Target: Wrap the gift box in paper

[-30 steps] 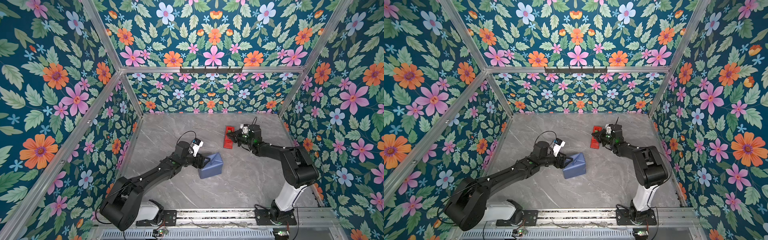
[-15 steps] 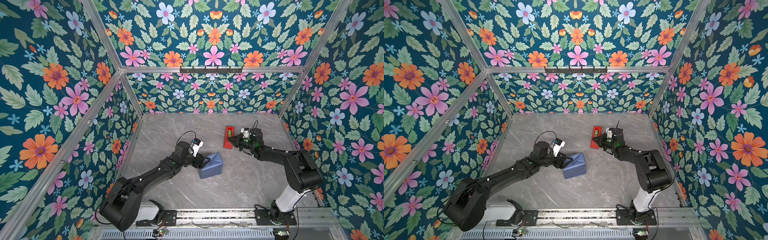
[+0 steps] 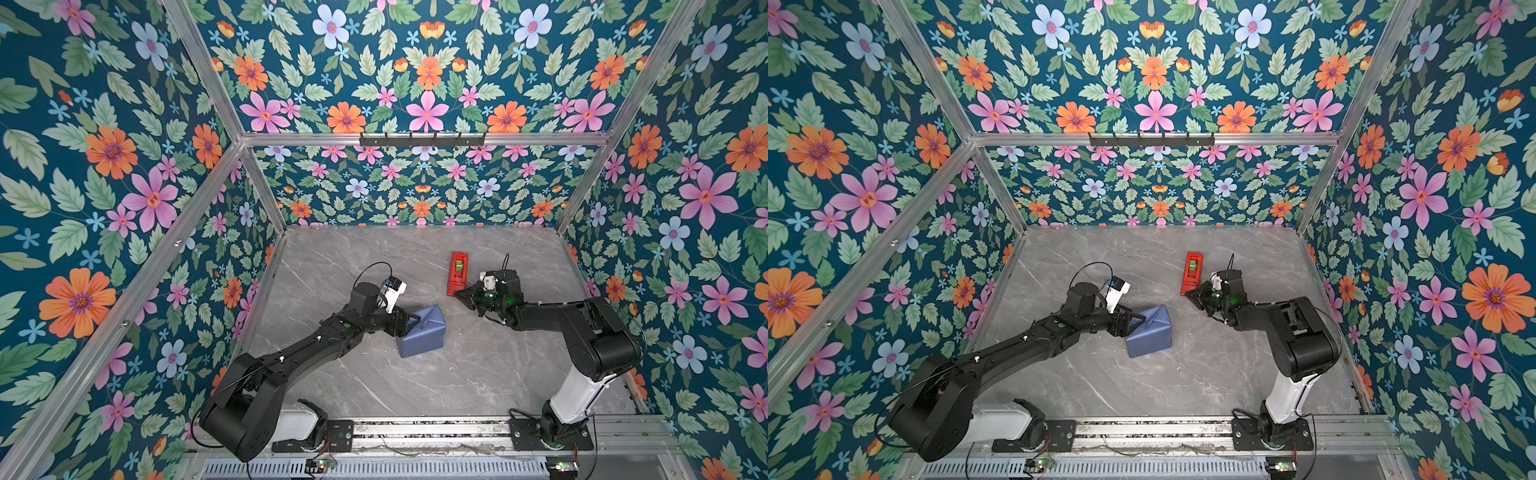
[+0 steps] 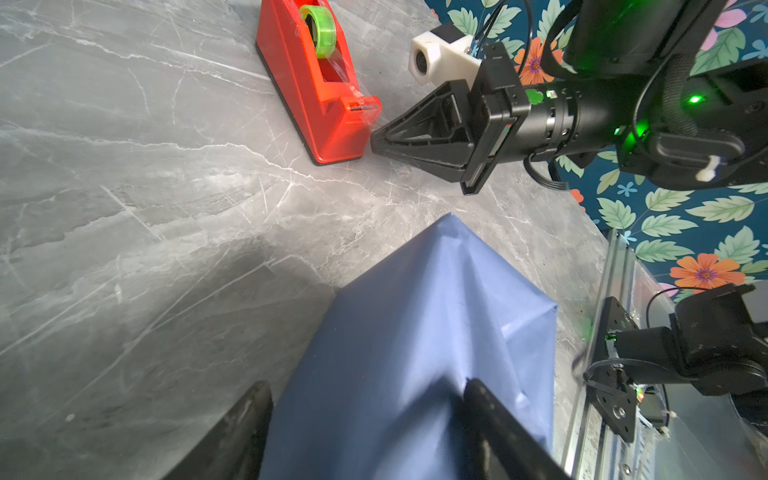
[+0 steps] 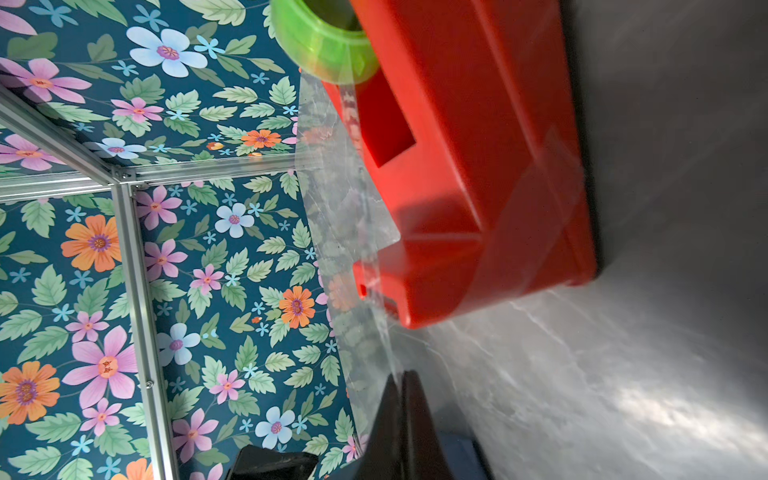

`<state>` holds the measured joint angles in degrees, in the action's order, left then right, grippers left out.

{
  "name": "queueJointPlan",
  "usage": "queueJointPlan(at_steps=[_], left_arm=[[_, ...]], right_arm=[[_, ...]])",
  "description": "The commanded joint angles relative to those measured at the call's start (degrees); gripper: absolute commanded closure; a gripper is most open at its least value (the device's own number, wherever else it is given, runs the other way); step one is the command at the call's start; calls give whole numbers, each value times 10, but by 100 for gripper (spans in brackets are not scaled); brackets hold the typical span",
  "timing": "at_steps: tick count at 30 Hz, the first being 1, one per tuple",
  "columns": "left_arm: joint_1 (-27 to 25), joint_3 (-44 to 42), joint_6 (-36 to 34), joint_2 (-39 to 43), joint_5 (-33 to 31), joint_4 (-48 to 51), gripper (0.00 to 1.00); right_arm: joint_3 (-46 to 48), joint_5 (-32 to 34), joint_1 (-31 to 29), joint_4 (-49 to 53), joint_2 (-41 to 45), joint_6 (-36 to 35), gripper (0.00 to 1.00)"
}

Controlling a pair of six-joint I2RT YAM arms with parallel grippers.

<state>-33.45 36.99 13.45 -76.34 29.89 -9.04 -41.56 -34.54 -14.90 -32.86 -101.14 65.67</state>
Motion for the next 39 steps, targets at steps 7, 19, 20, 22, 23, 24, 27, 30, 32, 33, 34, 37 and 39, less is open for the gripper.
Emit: queueJointPlan(at_steps=[7, 19, 20, 22, 23, 24, 27, 30, 32, 33, 34, 37, 39], left_arm=[[0, -4, -16, -1, -9, 62, 26], [0, -4, -15, -2, -9, 62, 26], [-1, -4, -15, -1, -9, 62, 26], [-1, -4, -15, -1, -9, 63, 26], [-1, -4, -15, -1, -9, 63, 26], [0, -4, -15, -1, -9, 63, 26], [0, -3, -15, -4, -9, 63, 26], [0, -4, -16, -3, -9, 62, 26], [-1, -3, -15, -4, -9, 62, 26], [0, -3, -15, -5, -9, 62, 26], [0, -3, -15, -5, -10, 62, 26], [0, -3, -15, -6, -10, 62, 26], [0, -3, -15, -7, -9, 62, 26]], right_arm=[[-25, 40, 4, 87, -31, -65, 100], [-63, 79, 27, 203, -42, -149, 100], [-62, 74, 30, 203, -38, -151, 100], [-52, 65, 34, 191, -21, -154, 100], [-46, 55, 36, 184, -8, -159, 100], [-41, 47, 36, 180, 6, -163, 100], [-22, 10, 37, 188, 54, -176, 100], [12, -29, 37, 202, 122, -188, 100], [33, -56, 36, 229, 170, -210, 100], [41, -69, 36, 241, 193, -219, 100], [51, -84, 35, 252, 220, -230, 100], [51, -108, 18, 322, 295, -280, 100], [43, -126, -2, 356, 332, -301, 100]])
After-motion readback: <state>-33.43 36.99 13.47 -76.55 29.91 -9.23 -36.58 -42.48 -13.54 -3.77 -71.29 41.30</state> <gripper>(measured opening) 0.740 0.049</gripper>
